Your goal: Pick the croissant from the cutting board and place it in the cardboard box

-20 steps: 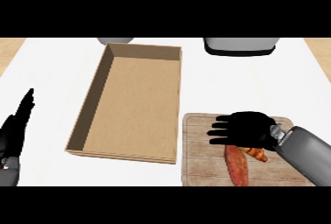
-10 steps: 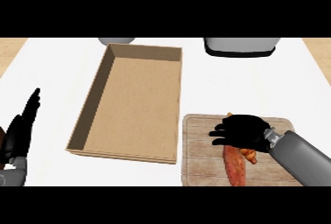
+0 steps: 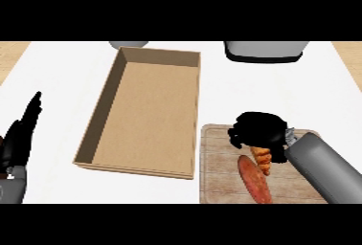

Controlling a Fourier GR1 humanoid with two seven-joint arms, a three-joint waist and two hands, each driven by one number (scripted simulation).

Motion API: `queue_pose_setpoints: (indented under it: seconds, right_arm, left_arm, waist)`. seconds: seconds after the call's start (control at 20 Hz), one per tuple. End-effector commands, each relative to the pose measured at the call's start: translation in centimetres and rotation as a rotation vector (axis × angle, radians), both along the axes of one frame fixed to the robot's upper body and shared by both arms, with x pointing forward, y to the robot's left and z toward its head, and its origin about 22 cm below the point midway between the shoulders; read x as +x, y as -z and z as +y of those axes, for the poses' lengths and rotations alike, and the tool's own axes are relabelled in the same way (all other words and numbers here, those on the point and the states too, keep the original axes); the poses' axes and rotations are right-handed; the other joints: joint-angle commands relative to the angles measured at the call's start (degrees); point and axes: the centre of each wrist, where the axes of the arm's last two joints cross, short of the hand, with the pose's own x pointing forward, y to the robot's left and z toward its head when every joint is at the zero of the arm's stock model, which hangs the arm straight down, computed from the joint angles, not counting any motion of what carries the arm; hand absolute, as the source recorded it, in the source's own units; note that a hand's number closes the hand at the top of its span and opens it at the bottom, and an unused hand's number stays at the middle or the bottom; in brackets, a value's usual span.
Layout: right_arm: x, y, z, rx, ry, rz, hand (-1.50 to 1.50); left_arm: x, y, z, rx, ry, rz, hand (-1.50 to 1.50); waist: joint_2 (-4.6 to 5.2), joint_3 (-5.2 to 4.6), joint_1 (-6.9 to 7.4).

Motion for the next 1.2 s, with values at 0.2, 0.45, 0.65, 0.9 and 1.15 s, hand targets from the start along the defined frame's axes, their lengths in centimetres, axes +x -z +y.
queue_pose_setpoints:
  seconds: [0.2,0.45,0.65,0.9,1.15]
  right_arm:
    - [6.9,-3.5,-3.5,0.434,0.449,0.049,1.5]
    - [9.6,-5.0,-3.4,0.538,0.507,-0.127,1.5]
    - [11.4,-11.3,-5.6,0.743,0.443,-0.188,1.5]
    - [11.8,-12.6,-1.0,0.862,0.247,-0.167,1.5]
    - [12.3,-12.6,1.6,0.886,0.216,-0.026,1.5]
  left_arm:
    - [1.1,-1.4,-0.2,-0.007,0.038,-0.011,0.0]
    - [1.0,-0.9,-0.7,-0.002,0.02,-0.026,0.0]
    - [1.0,-0.9,0.0,0.013,0.018,-0.01,0.0]
    - [-0.3,1.4,-0.4,0.005,-0.007,0.003,0.0]
    - [-1.9,0.7,1.3,0.013,-0.002,-0.003,0.0]
  waist:
    - [1.54,0.56,2.08]
    - [1.21,0.49,1.79]
    - [1.11,0.49,1.39]
    - [0.59,0.41,0.49]
    - [0.5,0.4,0.54]
